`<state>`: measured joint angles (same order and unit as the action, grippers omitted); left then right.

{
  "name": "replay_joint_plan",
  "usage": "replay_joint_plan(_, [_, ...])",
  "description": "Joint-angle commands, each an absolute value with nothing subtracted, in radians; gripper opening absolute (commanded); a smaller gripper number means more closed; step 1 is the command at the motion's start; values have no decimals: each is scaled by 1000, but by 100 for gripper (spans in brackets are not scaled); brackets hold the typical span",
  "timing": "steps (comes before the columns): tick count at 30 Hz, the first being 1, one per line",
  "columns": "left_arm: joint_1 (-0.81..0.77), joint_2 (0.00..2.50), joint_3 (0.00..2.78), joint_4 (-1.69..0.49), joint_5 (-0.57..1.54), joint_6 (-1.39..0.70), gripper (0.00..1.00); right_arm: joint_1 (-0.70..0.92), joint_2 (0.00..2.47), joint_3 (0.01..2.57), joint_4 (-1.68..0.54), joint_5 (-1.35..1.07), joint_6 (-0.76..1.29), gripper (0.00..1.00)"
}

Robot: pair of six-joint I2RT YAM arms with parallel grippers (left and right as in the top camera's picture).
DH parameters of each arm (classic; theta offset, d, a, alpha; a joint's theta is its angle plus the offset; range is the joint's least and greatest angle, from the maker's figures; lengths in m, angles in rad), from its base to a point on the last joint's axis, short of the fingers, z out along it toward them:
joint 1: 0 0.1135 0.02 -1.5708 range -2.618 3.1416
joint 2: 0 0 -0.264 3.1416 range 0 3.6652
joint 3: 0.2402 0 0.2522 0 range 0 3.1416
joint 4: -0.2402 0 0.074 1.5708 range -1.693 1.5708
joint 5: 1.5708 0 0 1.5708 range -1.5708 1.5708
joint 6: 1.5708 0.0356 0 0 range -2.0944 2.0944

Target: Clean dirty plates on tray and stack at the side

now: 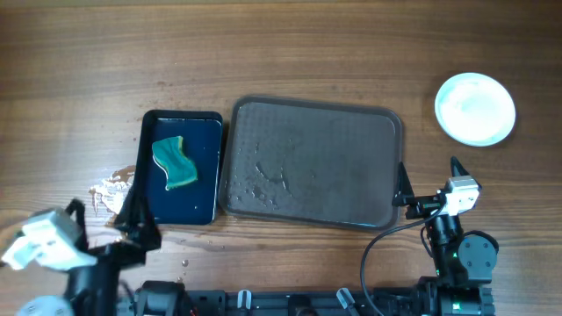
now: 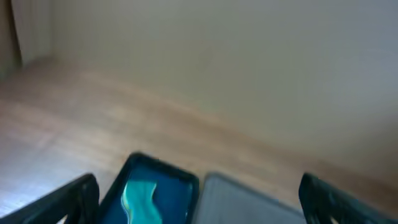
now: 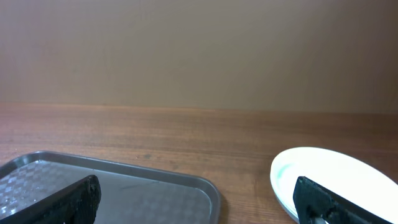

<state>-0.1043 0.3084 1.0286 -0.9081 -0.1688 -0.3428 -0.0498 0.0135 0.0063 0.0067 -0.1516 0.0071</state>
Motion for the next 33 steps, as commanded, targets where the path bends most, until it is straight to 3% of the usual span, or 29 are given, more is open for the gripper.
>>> replay_joint_plan(1, [-61,141,711,-667,-104,-349,100,-55,5,5,9,-139,27,100])
replay_joint_plan(8, [-45,45,312,-226,-15,-349,100,-55,5,5,9,-139,27,100])
replay_joint_plan(13, [-45,44,202,-72,-15,-348,100,-55,5,5,9,-139,27,100])
replay_joint_plan(33, [-34,3,6,-76,46,-371,100,-55,5,5,9,-139,27,100])
